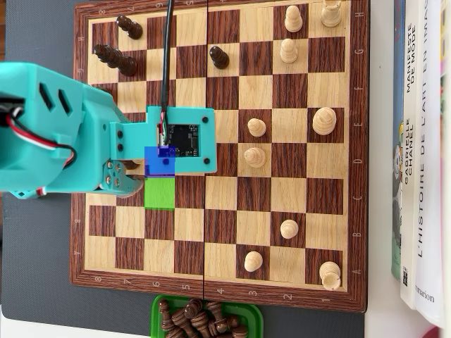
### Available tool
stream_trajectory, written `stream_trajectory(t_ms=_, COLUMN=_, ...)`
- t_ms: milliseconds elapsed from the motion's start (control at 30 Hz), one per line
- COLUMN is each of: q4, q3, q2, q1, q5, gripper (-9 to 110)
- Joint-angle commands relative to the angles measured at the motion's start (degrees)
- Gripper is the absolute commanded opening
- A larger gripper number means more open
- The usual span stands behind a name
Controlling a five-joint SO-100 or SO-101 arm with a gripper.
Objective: Play chess
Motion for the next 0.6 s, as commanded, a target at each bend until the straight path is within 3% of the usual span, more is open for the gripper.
stream_trajectory(t_ms=0, q4=-0.5, q3=-2.4, q2=0.0, q1=0.3, q5=-0.4, gripper=19)
stream_trajectory(t_ms=567, q4=-0.7, q3=-1.1, q2=-0.1, q1=0.3, q5=-0.4, gripper=19)
